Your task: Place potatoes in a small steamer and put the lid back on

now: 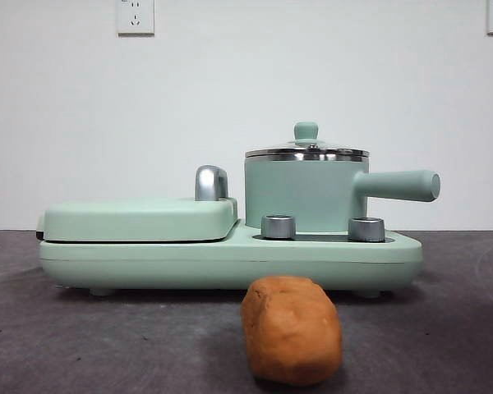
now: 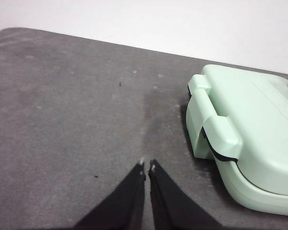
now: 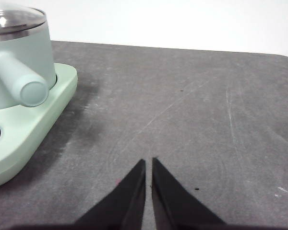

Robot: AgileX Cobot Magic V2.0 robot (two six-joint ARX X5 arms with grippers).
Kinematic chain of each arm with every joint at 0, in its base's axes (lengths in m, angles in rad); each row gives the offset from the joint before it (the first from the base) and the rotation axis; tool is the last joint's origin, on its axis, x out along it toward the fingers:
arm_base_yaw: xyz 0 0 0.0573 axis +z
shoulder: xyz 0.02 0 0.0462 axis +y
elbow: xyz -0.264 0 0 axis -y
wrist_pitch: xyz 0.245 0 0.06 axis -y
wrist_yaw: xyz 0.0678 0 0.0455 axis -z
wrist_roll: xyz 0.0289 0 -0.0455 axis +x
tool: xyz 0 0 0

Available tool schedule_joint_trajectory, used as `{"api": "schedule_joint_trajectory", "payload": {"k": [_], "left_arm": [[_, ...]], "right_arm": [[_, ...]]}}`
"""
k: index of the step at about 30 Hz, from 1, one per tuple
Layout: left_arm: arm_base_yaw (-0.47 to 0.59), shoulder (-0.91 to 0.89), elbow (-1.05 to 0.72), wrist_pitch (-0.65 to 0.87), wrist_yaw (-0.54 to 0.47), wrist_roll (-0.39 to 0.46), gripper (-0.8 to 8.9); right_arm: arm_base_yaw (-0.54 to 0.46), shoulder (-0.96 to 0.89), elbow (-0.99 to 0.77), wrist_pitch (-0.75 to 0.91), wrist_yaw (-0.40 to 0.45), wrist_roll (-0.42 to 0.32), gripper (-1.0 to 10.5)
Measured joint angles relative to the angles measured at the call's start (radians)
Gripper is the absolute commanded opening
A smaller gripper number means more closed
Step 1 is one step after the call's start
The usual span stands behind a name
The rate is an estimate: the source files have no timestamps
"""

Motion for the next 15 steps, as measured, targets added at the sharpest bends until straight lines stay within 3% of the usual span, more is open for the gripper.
{"api": "schedule_joint_trajectory", "payload": {"k": [3, 7, 12, 15], "left_arm": [[0.0, 0.0, 0.0, 0.02, 0.0, -0.024, 0.15], [0.0, 0.0, 0.0, 0.058, 0.002, -0.091, 0.15], [-0.02, 0.016, 0.034, 0.048, 0.018, -0.129, 0.16], [-0.043, 0.057, 0.105, 0.05, 0.048, -0.137, 0.16]], "right_arm": [[0.0, 0.0, 0.0, 0.006, -0.004, 0.043, 0.2], [0.0, 0.0, 0.002, 0.067, -0.058, 0.166, 0.1], [0.0, 0.011, 0.076, -0.009, -0.103, 0.293, 0.1], [0.0, 0.037, 0.167, -0.053, -0.111, 0.328, 0.1]]}}
